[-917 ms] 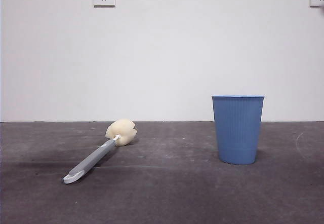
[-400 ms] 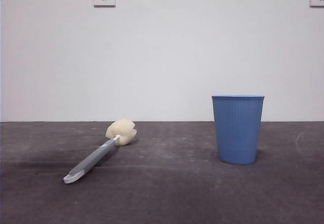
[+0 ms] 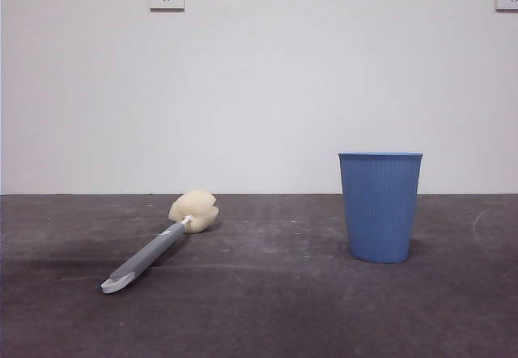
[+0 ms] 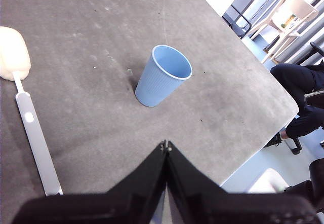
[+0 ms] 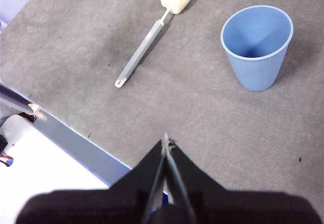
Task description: Pick up the cup brush,pick up the cup,insert the brush into the cup,clean the cup,put the cup brush back,put the cup back to the fixed position on the table
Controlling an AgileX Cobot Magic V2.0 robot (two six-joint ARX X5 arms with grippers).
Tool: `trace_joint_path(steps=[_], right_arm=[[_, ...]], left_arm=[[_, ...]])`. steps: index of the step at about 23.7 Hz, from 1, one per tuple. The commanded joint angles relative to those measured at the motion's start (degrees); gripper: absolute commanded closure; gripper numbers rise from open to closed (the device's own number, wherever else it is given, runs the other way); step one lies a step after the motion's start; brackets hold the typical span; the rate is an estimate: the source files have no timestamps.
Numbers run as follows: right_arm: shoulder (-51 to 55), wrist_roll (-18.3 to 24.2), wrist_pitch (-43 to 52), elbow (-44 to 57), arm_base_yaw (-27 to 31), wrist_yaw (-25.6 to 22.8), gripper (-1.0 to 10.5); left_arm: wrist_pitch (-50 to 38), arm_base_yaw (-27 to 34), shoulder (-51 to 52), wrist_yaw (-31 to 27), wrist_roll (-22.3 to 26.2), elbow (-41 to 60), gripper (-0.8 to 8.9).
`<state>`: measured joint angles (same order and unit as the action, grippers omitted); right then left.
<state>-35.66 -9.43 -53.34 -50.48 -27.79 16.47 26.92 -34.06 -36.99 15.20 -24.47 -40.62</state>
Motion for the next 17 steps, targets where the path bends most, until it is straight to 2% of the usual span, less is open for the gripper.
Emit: trace_joint_path(steps=[1, 15, 17], right_arm=[[0.0, 0.3, 0.4, 0.2, -0.1, -0.3, 9.5], [0.0, 0.3, 0.4, 0.2, -0.1, -0.3, 9.5], [0.0, 0.3, 0.4, 0.2, -0.1, -0.3, 9.5]], left_arm=[[-0.2, 0.0, 0.2, -0.2, 0.6, -0.1, 8.17], [-0.2, 0.0, 0.2, -0.2, 0.6, -0.1, 8.17], [-0.3, 0.0, 0.2, -0.2, 2.0, -0.1, 8.17]])
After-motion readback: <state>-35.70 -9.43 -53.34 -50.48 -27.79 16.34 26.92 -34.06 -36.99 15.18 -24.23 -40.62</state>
